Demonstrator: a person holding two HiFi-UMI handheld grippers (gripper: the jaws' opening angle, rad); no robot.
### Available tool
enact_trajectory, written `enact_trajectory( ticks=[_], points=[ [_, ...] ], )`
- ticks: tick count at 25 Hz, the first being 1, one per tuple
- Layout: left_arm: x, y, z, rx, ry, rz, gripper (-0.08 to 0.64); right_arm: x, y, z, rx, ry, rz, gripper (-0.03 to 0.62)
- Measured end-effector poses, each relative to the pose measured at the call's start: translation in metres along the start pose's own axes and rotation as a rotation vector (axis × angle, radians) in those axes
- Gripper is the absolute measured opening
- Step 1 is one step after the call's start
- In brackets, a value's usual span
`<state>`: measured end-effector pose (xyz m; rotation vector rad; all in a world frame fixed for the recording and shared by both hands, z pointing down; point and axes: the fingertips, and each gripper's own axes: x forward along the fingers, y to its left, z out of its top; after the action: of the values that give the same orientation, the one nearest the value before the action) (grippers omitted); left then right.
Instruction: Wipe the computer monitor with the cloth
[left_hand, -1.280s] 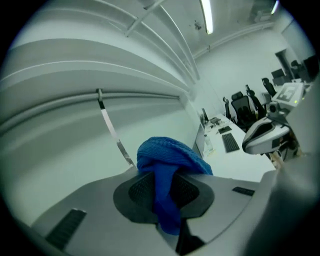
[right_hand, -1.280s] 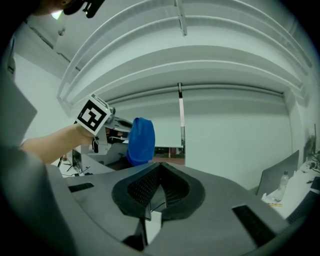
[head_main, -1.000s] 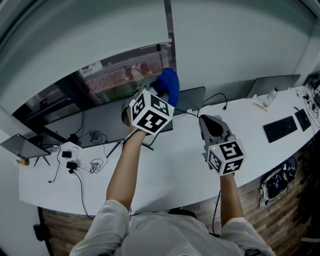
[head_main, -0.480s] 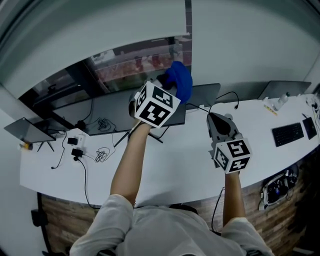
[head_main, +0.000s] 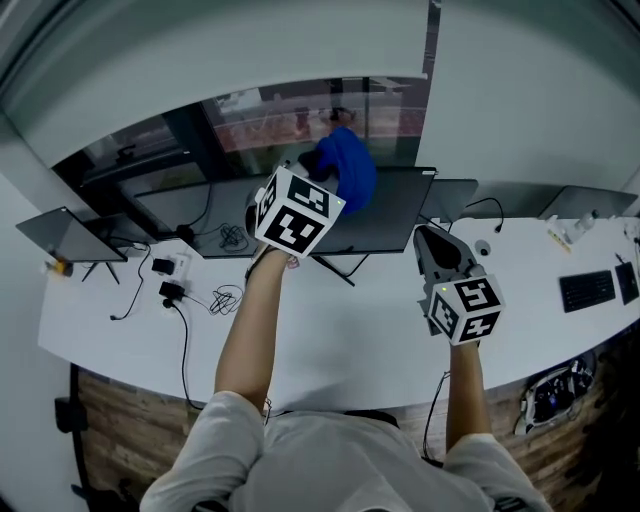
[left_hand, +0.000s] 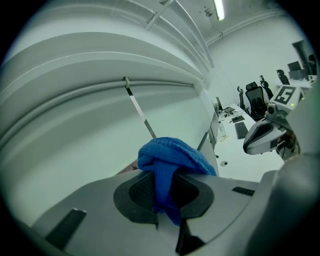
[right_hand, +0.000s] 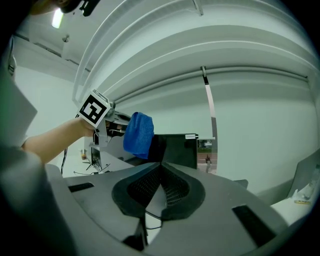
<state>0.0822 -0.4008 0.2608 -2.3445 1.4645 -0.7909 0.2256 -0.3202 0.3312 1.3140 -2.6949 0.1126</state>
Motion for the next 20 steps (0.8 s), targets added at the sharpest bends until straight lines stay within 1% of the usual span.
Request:
enact_trajectory(
  ticks=[5, 12, 16, 20],
  points=[
    [-0.03, 0.043, -0.037, -0.029, 0.008, 0.016, 0.067, 0.032, 0.045, 0.011, -0.002, -0.01, 0.039, 0.014],
    [-0.075, 0.105, -0.095, -0.068, 0.017, 0.049, 0.066, 0.075, 0.12, 0.028, 0.046, -0.055, 0.162, 0.014],
    [-0.105, 0.146, -0.131, -0.132, -0.001, 0.061, 0.066, 0.098, 0.164, 0.028, 0.043, -0.041, 0.195, 0.014],
    [-0.136, 0.189, -0.169, -0.189, -0.015, 0.099, 0.066, 0.117, 0.201, 0.026, 0.03, -0.034, 0.202, 0.014]
  ],
)
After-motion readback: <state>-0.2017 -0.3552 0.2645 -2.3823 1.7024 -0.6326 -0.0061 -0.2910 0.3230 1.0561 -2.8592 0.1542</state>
